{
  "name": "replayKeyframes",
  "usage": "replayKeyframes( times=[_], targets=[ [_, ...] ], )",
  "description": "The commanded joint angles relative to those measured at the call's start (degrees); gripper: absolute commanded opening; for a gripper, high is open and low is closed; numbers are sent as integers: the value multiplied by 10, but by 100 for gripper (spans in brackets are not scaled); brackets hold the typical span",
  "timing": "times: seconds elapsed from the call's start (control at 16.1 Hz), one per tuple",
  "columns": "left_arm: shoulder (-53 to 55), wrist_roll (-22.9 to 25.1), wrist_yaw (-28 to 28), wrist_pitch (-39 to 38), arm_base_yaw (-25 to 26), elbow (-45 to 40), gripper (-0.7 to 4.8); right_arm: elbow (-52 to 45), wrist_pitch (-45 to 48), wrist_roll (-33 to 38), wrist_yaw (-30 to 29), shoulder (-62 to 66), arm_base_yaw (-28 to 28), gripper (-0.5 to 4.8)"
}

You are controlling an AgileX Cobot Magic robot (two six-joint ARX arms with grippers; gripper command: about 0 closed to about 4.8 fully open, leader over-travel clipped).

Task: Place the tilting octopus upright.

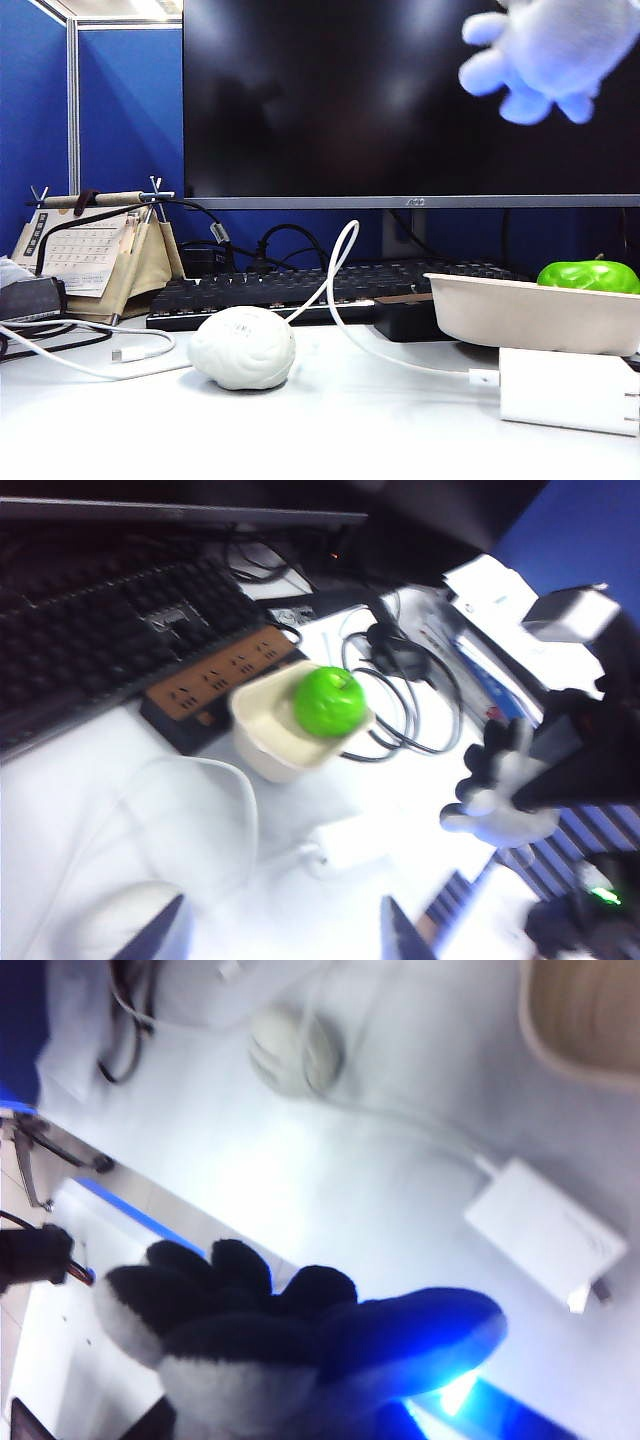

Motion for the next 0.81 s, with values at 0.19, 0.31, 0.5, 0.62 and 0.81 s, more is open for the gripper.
replayKeyframes(
  times=[0.19, 0.31, 0.5, 0.62, 0.81],
  targets=[
    [1, 4, 128, -29, -1, 1, 246, 2, -38, 14, 64, 19, 1, 220],
    [1, 8, 131, -62, -5, 1, 246, 2, -82, 14, 93, 42, 1, 220],
    [2, 44, 130, -80, -23, 0, 246, 2, -97, 14, 100, 67, 1, 220],
    [2, 45, 129, -82, -39, 0, 246, 2, -97, 14, 101, 82, 1, 220],
    [2, 47, 129, -82, -44, 0, 246, 2, -110, 16, 101, 109, 1, 220]
  ],
)
